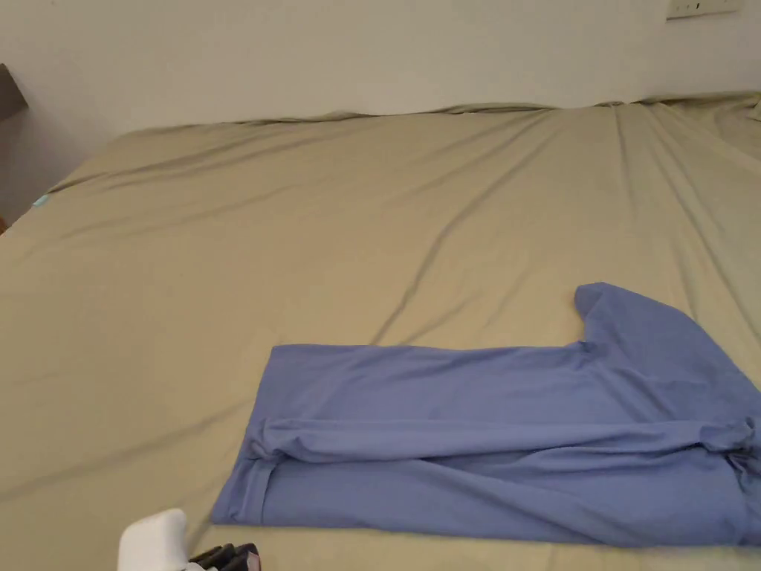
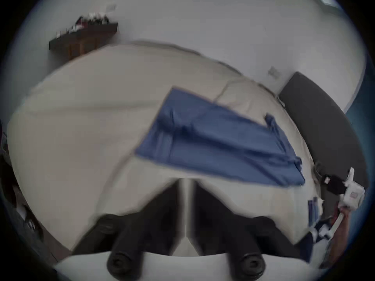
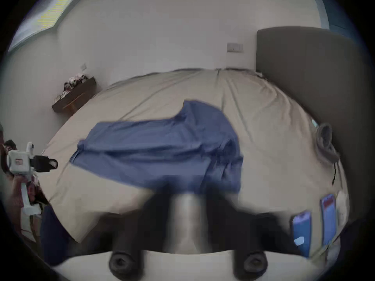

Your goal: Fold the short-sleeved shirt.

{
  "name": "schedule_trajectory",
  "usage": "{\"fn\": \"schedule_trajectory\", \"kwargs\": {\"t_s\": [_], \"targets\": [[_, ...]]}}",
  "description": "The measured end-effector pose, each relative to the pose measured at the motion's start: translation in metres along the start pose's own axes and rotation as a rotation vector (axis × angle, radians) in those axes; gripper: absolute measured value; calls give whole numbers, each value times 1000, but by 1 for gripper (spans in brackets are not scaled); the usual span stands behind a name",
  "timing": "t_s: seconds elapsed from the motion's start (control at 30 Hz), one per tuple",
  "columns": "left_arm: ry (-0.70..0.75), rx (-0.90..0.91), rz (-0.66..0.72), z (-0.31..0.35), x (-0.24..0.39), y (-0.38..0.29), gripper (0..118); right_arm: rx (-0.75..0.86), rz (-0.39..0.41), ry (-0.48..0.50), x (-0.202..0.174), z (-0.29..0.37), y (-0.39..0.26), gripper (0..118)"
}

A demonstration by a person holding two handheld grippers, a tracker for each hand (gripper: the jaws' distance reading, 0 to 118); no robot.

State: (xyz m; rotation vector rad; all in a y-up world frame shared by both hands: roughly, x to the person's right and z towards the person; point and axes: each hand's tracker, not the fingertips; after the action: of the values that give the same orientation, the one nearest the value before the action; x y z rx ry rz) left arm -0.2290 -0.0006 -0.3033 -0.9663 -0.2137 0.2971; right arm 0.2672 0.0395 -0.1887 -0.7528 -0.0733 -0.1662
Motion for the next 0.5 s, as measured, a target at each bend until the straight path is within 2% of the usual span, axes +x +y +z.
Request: {"fn": "schedule_trajectory", "kwargs": {"t_s": [0.07,0.1,0.13,0.17,0.2,0.23,0.27,0.3,0.33,0.43,0.5], "targets": [[-85,-75,94,-12,-13,-12,0,-32,-3,65,-4,-5,-17,2],[-73,-85,107,-20,-17,-10,0,-54,-13,111,-3,-9,-20,2],[-13,-60,72,-24,-19,-4,0,-53,-17,89,-3,-12,-19,2],[45,-24,18,-27,-19,5,7,-61,-10,76,-2,-12,-18,2],[112,29,-45,-32,-16,17,42,-64,3,70,-1,-12,-14,2],[196,92,-106,-39,-16,29,60,-61,11,67,1,-12,-9,2],[259,129,-135,-50,-17,40,60,-53,11,62,2,-11,-5,2],[314,110,-141,-66,-20,51,104,-37,1,58,3,-10,-1,2],[360,101,-159,-82,-20,58,118,-25,-22,60,5,-11,2,2],[351,-4,-178,-125,-19,71,118,-36,-90,60,8,-18,5,2],[325,-83,-184,-144,-14,68,118,-55,-100,40,9,-25,5,2]]}}
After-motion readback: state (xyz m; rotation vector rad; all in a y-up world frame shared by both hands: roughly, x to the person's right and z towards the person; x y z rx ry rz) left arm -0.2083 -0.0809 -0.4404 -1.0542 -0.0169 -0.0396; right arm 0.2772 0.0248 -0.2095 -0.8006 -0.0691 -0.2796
